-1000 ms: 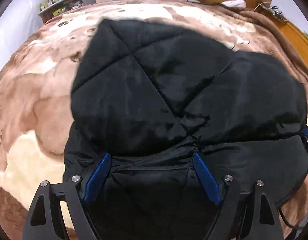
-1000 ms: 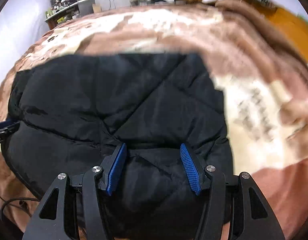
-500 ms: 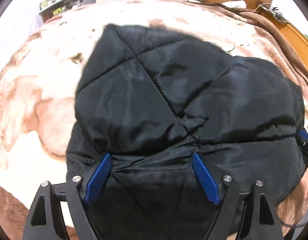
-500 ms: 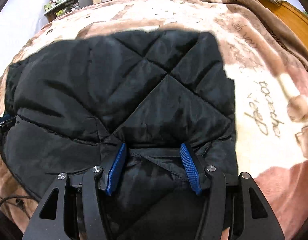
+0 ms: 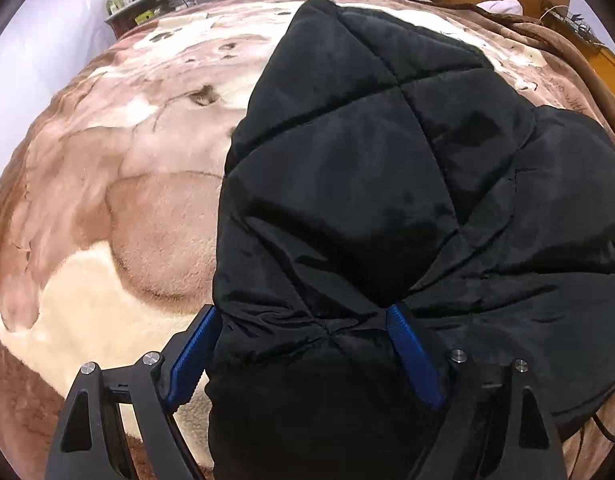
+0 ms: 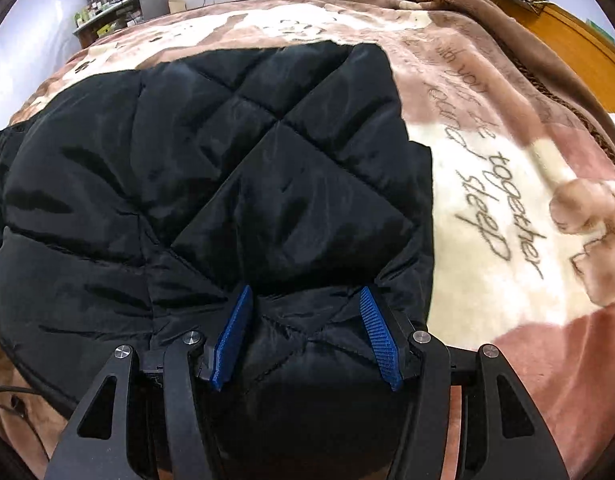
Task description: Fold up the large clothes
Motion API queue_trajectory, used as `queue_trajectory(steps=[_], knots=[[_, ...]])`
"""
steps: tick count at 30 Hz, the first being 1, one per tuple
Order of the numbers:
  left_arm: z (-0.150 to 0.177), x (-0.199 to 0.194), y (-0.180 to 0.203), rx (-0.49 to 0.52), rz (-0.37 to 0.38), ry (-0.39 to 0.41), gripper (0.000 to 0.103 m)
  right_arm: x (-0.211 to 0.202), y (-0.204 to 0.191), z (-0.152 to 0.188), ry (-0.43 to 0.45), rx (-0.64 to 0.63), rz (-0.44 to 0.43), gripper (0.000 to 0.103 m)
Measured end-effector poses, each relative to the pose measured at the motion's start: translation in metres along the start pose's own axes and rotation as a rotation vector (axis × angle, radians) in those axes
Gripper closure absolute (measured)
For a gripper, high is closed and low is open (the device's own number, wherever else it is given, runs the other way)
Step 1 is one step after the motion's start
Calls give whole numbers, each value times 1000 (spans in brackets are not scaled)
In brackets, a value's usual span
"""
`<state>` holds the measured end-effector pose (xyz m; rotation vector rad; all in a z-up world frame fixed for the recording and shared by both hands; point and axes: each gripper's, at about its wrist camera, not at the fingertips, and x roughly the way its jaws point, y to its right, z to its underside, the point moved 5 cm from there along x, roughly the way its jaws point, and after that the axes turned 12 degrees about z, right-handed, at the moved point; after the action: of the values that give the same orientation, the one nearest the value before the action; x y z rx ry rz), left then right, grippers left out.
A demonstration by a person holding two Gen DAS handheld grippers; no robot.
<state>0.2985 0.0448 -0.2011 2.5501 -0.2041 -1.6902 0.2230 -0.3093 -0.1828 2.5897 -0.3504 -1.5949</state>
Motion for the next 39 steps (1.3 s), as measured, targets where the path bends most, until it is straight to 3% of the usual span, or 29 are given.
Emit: queue_trajectory(steps=[4, 7, 8, 9, 11, 15, 19, 22, 26, 35, 39], knots=[[-8, -9, -10, -73, 101, -12, 17, -7, 10, -6, -16, -24, -53, 46], [-10, -23, -18, -65, 147, -2, 16, -27, 26, -11, 12, -3, -131, 45], [-11, -27, -20, -55, 155, -5, 15, -32, 31, -10, 14, 9, -154, 42], [-10, -32, -24, -48, 174, -15, 14, -36, 40, -11, 11, 27, -184, 30], [-13, -36, -31, -53, 221, -44, 9, -38, 53, -11, 4, 45, -197, 24], [-25, -26, -55, -70, 271, -119, 3, -19, 79, -5, -64, 65, -203, 24], [-26, 2, -70, -81, 374, -192, 1, 7, 89, -2, -136, 133, -333, 23], [-23, 20, -71, -91, 406, -234, 0, 28, 91, -1, -174, 180, -440, 22], [-22, 37, -70, -97, 452, -283, 0, 48, 86, -1, -219, 200, -530, 6], [-18, 51, -77, -95, 519, -333, 0, 65, 63, -7, -257, 136, -715, 6], [-23, 59, -77, -84, 520, -343, 0, 67, 48, -6, -279, 87, -737, 6]])
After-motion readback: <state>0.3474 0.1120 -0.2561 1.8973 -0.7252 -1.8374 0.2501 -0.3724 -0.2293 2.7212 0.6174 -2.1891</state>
